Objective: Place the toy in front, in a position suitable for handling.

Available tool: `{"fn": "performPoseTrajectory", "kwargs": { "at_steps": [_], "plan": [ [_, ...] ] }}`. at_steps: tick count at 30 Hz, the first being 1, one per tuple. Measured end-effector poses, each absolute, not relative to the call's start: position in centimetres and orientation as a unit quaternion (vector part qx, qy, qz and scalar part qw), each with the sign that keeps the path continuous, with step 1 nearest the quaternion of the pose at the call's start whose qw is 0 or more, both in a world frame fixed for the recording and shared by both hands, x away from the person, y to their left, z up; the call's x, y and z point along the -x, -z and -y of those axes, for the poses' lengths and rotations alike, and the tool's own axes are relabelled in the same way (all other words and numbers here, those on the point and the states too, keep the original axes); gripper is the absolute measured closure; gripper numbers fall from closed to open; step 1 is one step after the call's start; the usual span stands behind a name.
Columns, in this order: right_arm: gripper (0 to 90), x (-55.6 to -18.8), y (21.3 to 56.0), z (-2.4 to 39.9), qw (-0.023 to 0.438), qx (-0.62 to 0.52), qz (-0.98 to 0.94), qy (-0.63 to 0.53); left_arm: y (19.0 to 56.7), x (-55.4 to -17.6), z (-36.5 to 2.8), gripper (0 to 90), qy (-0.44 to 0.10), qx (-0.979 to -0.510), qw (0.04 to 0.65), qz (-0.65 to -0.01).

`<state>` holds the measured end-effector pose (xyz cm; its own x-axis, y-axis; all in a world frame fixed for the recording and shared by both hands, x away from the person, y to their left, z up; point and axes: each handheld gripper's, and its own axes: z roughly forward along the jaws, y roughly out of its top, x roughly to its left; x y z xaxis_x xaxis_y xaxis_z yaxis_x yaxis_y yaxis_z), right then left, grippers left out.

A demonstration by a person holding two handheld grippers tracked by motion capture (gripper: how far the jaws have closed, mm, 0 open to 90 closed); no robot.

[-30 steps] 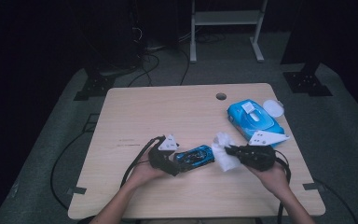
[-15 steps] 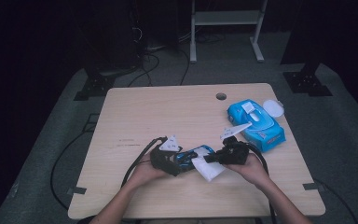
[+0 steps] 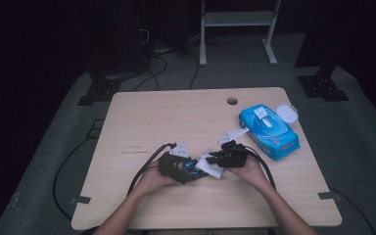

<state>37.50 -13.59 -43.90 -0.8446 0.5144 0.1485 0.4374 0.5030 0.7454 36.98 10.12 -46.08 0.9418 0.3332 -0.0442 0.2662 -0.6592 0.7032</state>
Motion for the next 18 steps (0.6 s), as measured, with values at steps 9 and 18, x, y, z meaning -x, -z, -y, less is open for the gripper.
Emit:
{"fn": "performPoseTrajectory", "kwargs": {
  "at_steps": [9,18],
  "plan": [
    [65.0,-36.7,45.0,12.2,0.077,-0.253,-0.864,-0.428,46.1,-37.0,-10.0,23.9,-0.045,-0.91,0.38,-0.162],
    [80.1,-36.3,45.2,12.3,0.085,-0.263,-0.854,-0.44,46.2,-36.8,-10.1,23.1,-0.054,-0.908,0.383,-0.161]
  ]
}}
